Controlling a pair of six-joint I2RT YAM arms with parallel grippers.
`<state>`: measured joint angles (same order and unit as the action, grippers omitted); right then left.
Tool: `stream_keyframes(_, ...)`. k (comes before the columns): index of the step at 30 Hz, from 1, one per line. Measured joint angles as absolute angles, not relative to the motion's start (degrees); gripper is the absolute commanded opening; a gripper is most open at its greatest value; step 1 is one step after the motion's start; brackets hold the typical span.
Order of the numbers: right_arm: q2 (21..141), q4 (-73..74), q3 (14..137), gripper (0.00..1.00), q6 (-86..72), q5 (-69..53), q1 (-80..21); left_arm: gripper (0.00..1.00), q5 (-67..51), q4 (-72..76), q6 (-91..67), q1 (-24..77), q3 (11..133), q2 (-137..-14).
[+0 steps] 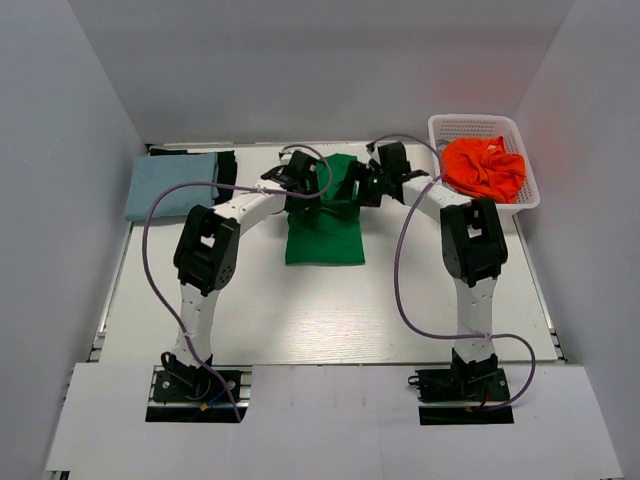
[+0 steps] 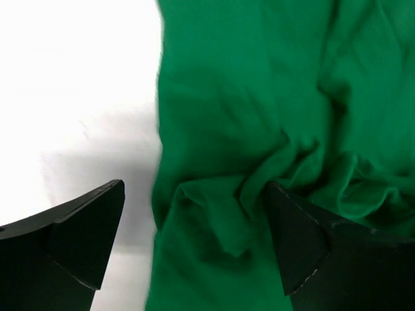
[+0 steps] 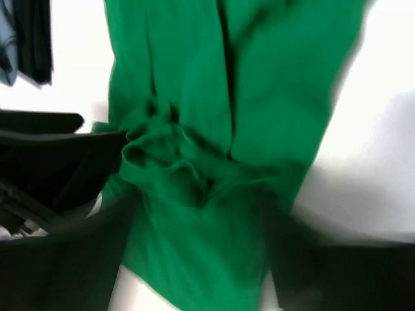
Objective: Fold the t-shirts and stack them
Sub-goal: Fold the folded rectangular tshirt in 1/3 of the way
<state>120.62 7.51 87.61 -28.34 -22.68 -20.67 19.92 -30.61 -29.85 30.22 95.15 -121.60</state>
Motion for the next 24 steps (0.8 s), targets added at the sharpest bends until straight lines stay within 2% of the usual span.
stream_keyframes(5, 123.5, 7.6, 96.4, 0.9, -27.1, -22.5, -19.6, 1.0, 20.3, -34.4, -31.7, 26.4, 105.2, -125.8)
stream_keyframes(8, 119.7, 6.1, 93.4, 0.9, -25.4, -22.6, -19.3, 1.0, 20.5, -35.2, -33.2, 24.5, 106.5, -124.4)
stream_keyframes(12, 111.9, 5.9, 84.0, 0.9, -23.1, -24.3, -20.8, 1.0, 19.3, -32.5, -35.5, 23.6, 89.4, -112.7)
stream_keyframes(16, 110.2, 6.0, 80.7, 0.9, -20.9, -25.9, -24.6, 1.0, 17.2, -31.1, -38.0, 24.3, 71.1, -98.6)
stream_keyframes(20, 112.6, 6.7, 81.5, 0.9, -20.1, -27.2, -29.1, 1.0, 16.4, -31.7, -39.9, 24.9, 61.4, -87.8)
stream_keyframes(24, 119.2, 7.7, 87.2, 0.9, -19.8, -28.0, -31.9, 1.0, 16.8, -33.5, -41.4, 25.0, 55.4, -79.8)
